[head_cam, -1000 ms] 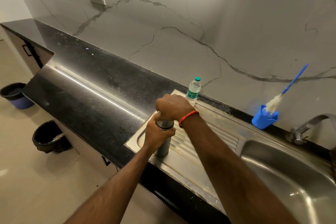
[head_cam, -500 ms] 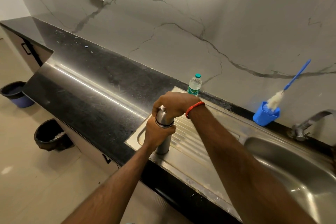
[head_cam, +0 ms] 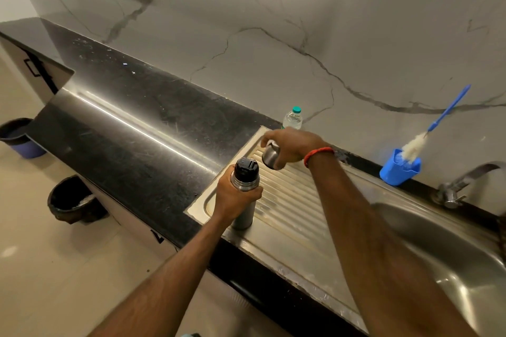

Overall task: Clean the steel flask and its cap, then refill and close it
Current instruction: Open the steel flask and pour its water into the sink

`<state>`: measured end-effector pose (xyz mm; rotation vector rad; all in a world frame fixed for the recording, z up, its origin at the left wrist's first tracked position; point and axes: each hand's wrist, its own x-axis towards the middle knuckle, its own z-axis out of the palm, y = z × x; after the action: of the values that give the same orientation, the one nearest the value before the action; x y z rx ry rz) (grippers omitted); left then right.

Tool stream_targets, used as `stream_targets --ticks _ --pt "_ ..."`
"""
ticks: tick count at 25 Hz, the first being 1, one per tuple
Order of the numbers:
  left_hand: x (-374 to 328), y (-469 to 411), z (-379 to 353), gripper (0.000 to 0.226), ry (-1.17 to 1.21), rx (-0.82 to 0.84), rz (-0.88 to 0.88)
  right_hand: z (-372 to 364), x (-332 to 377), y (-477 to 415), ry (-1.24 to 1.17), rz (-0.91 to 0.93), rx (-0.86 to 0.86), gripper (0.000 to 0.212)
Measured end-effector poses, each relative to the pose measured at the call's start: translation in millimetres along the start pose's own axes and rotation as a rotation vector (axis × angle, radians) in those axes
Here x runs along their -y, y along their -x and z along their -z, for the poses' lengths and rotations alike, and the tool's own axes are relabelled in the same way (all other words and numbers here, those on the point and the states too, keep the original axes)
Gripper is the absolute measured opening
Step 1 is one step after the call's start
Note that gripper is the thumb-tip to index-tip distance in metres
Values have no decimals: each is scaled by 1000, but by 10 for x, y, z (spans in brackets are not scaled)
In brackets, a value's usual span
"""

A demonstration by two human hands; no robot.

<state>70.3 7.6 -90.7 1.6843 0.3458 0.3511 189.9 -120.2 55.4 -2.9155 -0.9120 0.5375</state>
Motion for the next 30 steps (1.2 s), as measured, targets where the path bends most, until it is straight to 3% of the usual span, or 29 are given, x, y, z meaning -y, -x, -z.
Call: stream_targets --ticks 3,9,18,24,30 --pt "16 -7 0 60 0 0 -21 -495 -206 -115 32 -82 62 68" --pt "4 1 -13 56 0 -9 -55 -1202 -312 -182 163 -53 138 70" --pt "-25 7 -16 60 -24 5 -84 -1526 -345 -320 174 -34 42 61" --pt "-31 13 -10 59 -29 3 -71 -1423 -286 -324 172 -70 111 76" --pt "34 -6 -9 54 -15 -20 -47 -338 87 -93 -3 -44 -145 35"
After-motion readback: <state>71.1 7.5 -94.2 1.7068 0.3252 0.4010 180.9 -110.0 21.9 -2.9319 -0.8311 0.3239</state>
